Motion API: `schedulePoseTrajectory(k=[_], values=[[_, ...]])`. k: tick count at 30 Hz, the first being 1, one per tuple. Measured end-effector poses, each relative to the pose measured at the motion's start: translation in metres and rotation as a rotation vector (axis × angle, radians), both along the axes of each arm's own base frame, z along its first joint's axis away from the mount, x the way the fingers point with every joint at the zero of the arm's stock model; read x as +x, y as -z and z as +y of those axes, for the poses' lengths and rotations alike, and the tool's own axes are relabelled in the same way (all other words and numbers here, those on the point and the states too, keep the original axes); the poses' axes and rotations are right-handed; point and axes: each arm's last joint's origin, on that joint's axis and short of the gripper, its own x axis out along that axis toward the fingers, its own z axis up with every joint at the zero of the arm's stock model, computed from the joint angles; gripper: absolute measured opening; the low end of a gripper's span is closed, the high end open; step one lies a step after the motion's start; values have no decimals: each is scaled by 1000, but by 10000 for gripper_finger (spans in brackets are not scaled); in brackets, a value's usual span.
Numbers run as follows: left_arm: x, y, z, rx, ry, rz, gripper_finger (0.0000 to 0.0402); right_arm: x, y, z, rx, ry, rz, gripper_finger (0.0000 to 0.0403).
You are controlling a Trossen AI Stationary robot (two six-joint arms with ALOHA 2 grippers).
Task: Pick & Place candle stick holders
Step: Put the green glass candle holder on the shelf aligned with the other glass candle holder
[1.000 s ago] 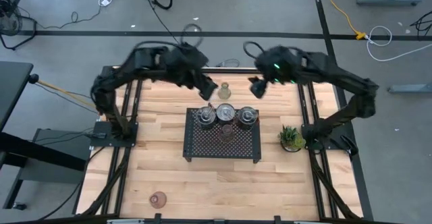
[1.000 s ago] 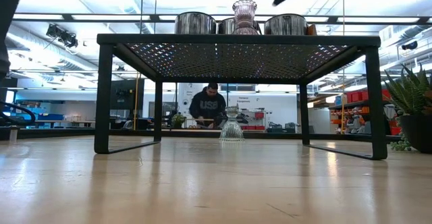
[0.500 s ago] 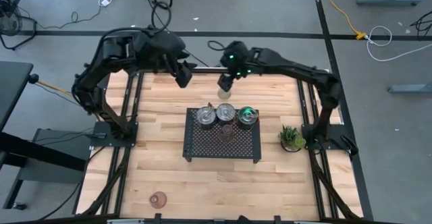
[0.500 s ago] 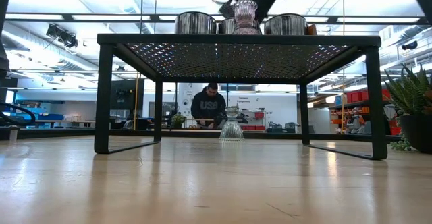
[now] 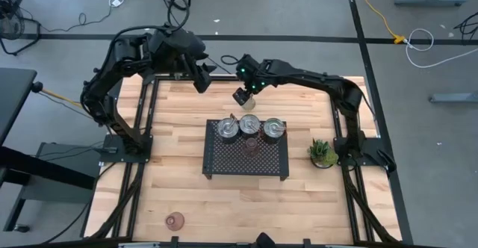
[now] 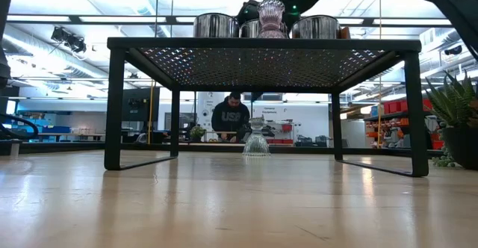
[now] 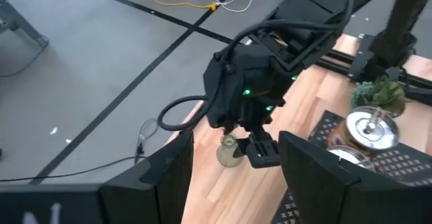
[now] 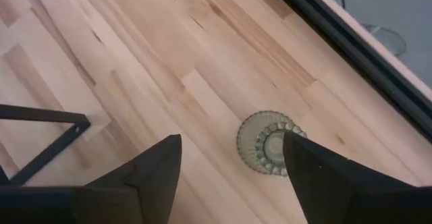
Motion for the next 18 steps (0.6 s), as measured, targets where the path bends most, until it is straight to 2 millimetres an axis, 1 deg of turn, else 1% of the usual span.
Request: schedulePoseTrajectory(k=[4, 9, 14, 18], values=[[-2, 0, 5, 4, -18, 2, 220, 2, 3, -5, 17, -8, -29, 236], [-4, 0, 12, 4, -44, 1, 220, 1, 10, -7, 26, -14, 13, 220], [-6, 0, 18, 4, -69, 0, 220, 1, 19, -7, 40, -29, 64, 226], [-7, 0, 21, 3, -79, -1, 220, 1, 25, -8, -23, -17, 124, 247]])
